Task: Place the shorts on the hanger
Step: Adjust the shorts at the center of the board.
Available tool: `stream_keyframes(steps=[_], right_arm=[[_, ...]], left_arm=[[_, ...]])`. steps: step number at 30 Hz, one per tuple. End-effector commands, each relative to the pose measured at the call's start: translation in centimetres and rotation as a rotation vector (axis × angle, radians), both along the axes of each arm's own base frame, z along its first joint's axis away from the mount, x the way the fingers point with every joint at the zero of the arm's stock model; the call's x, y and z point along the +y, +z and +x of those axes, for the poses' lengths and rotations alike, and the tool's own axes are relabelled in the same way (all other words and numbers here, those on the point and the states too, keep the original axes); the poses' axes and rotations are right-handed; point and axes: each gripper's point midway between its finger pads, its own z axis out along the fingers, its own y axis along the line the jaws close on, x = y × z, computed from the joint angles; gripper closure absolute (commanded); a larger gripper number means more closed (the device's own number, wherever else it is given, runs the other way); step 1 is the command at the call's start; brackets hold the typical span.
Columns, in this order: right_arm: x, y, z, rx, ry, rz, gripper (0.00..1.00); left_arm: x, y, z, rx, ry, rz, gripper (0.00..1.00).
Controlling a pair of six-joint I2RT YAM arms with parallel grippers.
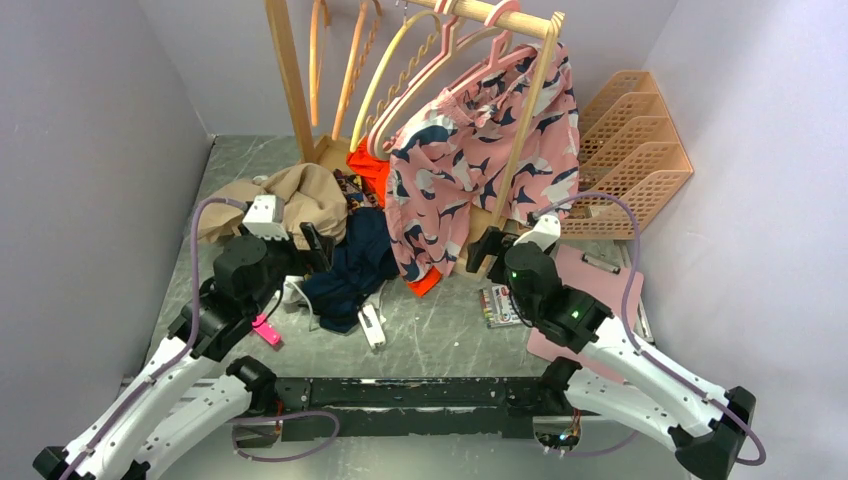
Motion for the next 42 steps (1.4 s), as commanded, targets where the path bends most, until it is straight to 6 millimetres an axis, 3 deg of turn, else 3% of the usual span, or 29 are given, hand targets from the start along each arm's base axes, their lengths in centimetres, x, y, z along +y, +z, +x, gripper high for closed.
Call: stream_keyframes(steps=[1, 7, 14, 20, 28, 33, 38, 42], right_arm=[[-1.7, 1.2, 0.1, -0.048, -0.049, -0.038, 0.00], [1.7, 1.9, -2.1, -0.142, 0.259, -0.018, 0.00], [3.3, -0.1, -2.7, -0.065, 0.362, -0.071, 0.00], [4.8, -1.5, -3.1, -0.043, 0.437, -0.061, 0.02], [4.2, -3.1, -3.1, -0.020, 0.410, -0.075, 0.07], [3.8, -3.3, -3.0, -0.025, 0.396, -0.083, 0.08], [3.7, -3.4, -2.9, -0.027, 0.383, -0.086, 0.09], [3.5, -3.3, -2.8, -0.031, 0.374, -0.083, 0.10]], left_arm=[[0.0, 0.8, 0.2, -0.035, 0.006, -0.015, 0.01], [1.2, 0.2, 0.7, -0.009, 0.083, 0.019, 0.00], [-0.3, 0.6, 0.0, -0.078, -0.037, 0.011, 0.02], [-1.0, -0.9, 0.4, -0.053, -0.070, 0.048, 0.04], [-5.6, -4.0, -0.3, 0.113, -0.285, 0.035, 0.14], [-7.0, -6.9, 0.0, 0.240, -0.292, 0.017, 0.23], [-7.5, -7.2, 1.4, 0.260, -0.256, 0.030, 0.27], [-9.3, -7.6, 2.6, 0.299, -0.276, 0.060, 0.32]])
